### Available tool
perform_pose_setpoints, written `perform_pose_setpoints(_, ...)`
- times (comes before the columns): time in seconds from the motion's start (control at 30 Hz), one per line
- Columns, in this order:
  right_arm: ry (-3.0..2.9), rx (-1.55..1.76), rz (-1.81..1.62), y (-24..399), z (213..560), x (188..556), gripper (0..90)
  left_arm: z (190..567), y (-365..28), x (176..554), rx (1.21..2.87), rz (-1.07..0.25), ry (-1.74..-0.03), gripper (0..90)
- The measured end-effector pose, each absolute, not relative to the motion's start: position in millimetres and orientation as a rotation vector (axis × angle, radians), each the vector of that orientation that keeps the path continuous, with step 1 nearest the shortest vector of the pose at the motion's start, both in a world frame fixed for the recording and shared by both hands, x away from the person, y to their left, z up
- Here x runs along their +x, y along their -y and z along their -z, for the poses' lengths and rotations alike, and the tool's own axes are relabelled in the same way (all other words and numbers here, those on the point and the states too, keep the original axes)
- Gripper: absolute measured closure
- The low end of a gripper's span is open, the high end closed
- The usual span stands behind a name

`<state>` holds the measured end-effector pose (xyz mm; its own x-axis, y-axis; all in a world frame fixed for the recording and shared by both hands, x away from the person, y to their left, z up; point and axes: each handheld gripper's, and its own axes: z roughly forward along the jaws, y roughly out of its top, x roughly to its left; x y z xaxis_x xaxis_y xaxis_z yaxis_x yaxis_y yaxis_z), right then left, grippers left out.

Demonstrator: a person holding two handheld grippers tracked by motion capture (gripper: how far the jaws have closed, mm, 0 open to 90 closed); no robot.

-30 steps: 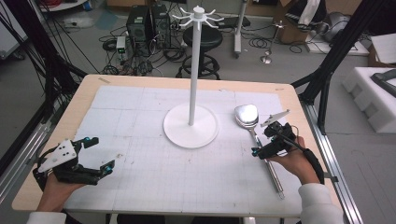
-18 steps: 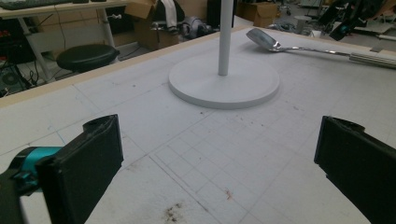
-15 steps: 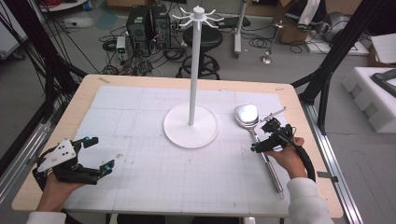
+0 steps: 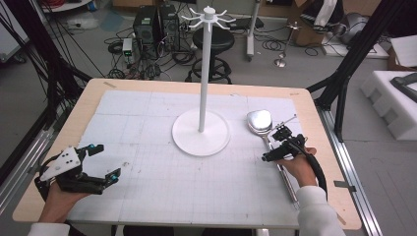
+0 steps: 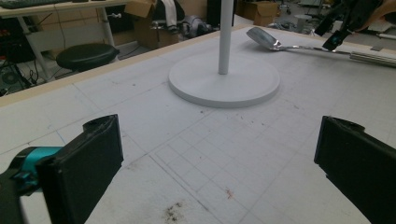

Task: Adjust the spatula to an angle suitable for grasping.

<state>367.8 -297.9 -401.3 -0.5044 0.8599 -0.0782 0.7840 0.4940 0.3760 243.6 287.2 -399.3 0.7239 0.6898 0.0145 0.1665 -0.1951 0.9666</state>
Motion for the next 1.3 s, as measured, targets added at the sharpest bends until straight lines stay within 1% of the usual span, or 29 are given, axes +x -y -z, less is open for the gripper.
perform_pose_setpoints(0.07, -2.496, 1.422, -0.404, 297.4, 404.2, 368.7, 9.7, 399.6, -287.3, 243.6, 1.736, -0.545, -0.682, 1.7)
perform_pose_setpoints(0.1, -2.505, 1.424, -0.407, 297.9, 404.7, 369.1, 15.3, 399.7, -287.3, 243.6, 1.737, -0.546, -0.684, 1.7)
perform_pose_setpoints(0.17, -2.502, 1.434, -0.41, 297.7, 405.0, 369.0, 16.9, 399.8, -287.4, 243.8, 1.736, -0.546, -0.685, 1.7)
perform_pose_setpoints(0.2, -2.496, 1.432, -0.413, 297.5, 405.4, 369.0, 19.6, 399.8, -287.4, 243.8, 1.736, -0.546, -0.684, 1.7)
perform_pose_setpoints(0.23, -2.507, 1.45, -0.414, 297.5, 405.8, 368.7, 28.0, 399.7, -287.7, 243.9, 1.739, -0.546, -0.684, 1.7)
perform_pose_setpoints(0.27, -2.511, 1.449, -0.416, 298.0, 406.4, 369.4, 30.5, 399.8, -287.5, 243.9, 1.736, -0.546, -0.685, 1.7)
perform_pose_setpoints(0.3, -2.519, 1.464, -0.426, 298.0, 406.9, 369.4, 35.0, 399.8, -287.6, 243.9, 1.737, -0.547, -0.684, 1.7)
perform_pose_setpoints(0.33, -2.519, 1.464, -0.426, 298.0, 406.9, 369.4, 35.0, 399.7, -287.7, 243.9, 1.739, -0.546, -0.684, 1.7)
perform_pose_setpoints(0.4, -2.532, 1.499, -0.459, 299.1, 407.2, 370.1, 43.9, 399.9, -287.4, 243.9, 1.736, -0.546, -0.684, 1.7)
perform_pose_setpoints(0.47, -2.536, 1.495, -0.466, 300.1, 407.6, 370.9, 45.3, 399.9, -287.4, 243.9, 1.737, -0.546, -0.685, 1.7)
perform_pose_setpoints(0.5, -2.536, 1.508, -0.464, 300.9, 407.9, 371.3, 48.0, 399.8, -287.4, 243.9, 1.737, -0.546, -0.684, 1.7)
perform_pose_setpoints(0.63, -2.547, 1.513, -0.46, 302.3, 409.1, 372.2, 49.1, 399.9, -287.5, 244.0, 1.737, -0.547, -0.684, 1.7)
perform_pose_setpoints(0.67, -2.543, 1.517, -0.469, 303.4, 409.1, 372.8, 51.1, 399.9, -287.4, 244.0, 1.737, -0.547, -0.684, 1.7)
perform_pose_setpoints(0.73, -2.541, 1.526, -0.469, 303.3, 408.7, 372.6, 51.8, 399.9, -287.4, 244.1, 1.74, -0.548, -0.683, 1.7)
perform_pose_setpoints(0.8, -2.541, 1.531, -0.466, 304.2, 408.0, 372.7, 54.4, 399.9, -287.3, 244.0, 1.739, -0.548, -0.683, 1.7)
perform_pose_setpoints(0.83, -2.542, 1.54, -0.471, 305.6, 408.1, 373.0, 57.1, 399.9, -287.4, 244.0, 1.741, -0.547, -0.682, 1.7)
perform_pose_setpoints(0.93, -2.543, 1.544, -0.479, 307.1, 409.3, 373.4, 57.8, 400.1, -286.9, 244.1, 1.742, -0.546, -0.684, 1.7)
perform_pose_setpoints(1.0, -2.545, 1.548, -0.468, 307.6, 409.1, 373.5, 60.7, 400.1, -286.6, 244.0, 1.742, -0.546, -0.685, 1.7)
perform_pose_setpoints(1.03, -2.535, 1.579, -0.466, 307.2, 409.1, 373.5, 63.5, 400.2, -286.4, 244.0, 1.742, -0.548, -0.685, 1.7)
perform_pose_setpoints(1.07, -2.535, 1.579, -0.466, 307.2, 409.1, 373.5, 63.5, 400.2, -286.4, 244.1, 1.743, -0.548, -0.683, 1.7)
perform_pose_setpoints(1.13, -2.529, 1.567, -0.452, 307.7, 409.4, 373.8, 66.7, 400.3, -286.5, 244.1, 1.743, -0.548, -0.684, 1.7)
perform_pose_setpoints(1.3, -2.519, 1.602, -0.455, 308.4, 409.7, 374.9, 68.8, 400.2, -286.5, 244.1, 1.743, -0.549, -0.684, 1.7)
